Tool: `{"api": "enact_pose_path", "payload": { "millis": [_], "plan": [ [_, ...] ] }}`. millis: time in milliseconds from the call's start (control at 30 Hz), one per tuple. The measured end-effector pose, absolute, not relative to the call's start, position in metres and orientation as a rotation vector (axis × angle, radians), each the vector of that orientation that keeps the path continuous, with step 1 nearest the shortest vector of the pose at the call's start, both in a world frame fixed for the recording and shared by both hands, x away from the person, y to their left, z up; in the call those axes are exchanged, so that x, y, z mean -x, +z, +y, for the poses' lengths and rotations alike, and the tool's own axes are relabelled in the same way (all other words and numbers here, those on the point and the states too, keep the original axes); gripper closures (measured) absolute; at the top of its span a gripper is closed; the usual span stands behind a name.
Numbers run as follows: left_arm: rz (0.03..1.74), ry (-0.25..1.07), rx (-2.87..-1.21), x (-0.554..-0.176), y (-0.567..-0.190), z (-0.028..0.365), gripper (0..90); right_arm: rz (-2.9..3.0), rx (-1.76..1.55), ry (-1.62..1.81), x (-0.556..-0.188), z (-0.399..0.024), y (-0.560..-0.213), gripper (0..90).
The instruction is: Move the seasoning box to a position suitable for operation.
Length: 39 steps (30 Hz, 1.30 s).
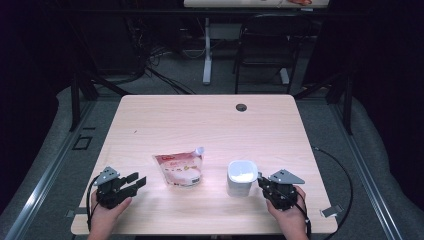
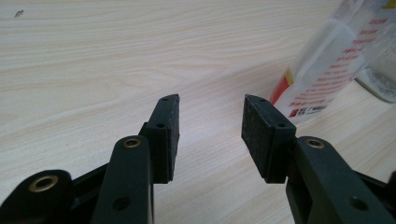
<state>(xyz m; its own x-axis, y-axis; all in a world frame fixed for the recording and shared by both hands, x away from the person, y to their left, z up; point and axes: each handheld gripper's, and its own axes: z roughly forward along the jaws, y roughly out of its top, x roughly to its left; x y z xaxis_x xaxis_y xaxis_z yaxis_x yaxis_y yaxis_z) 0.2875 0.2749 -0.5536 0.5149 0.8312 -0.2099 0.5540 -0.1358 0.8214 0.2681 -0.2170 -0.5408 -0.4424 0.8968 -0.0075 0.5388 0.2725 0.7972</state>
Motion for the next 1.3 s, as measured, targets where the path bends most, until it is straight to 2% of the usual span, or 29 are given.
{"api": "enact_pose_path", "payload": {
  "millis": [567,1033,1300],
  "plan": [
    [1.134,0.359,-1.840,-0.288,-0.554,0.270,56.9,2.109,-1.326,1.132,-0.248,-0.212,-0.543,81.0],
    [1.127,0.354,-1.851,-0.287,-0.552,0.270,56.9,2.127,-1.298,1.150,-0.248,-0.210,-0.542,80.3],
    [1.133,0.363,-1.837,-0.284,-0.550,0.270,56.5,2.118,-1.251,1.168,-0.247,-0.210,-0.541,72.1]
  ]
}}
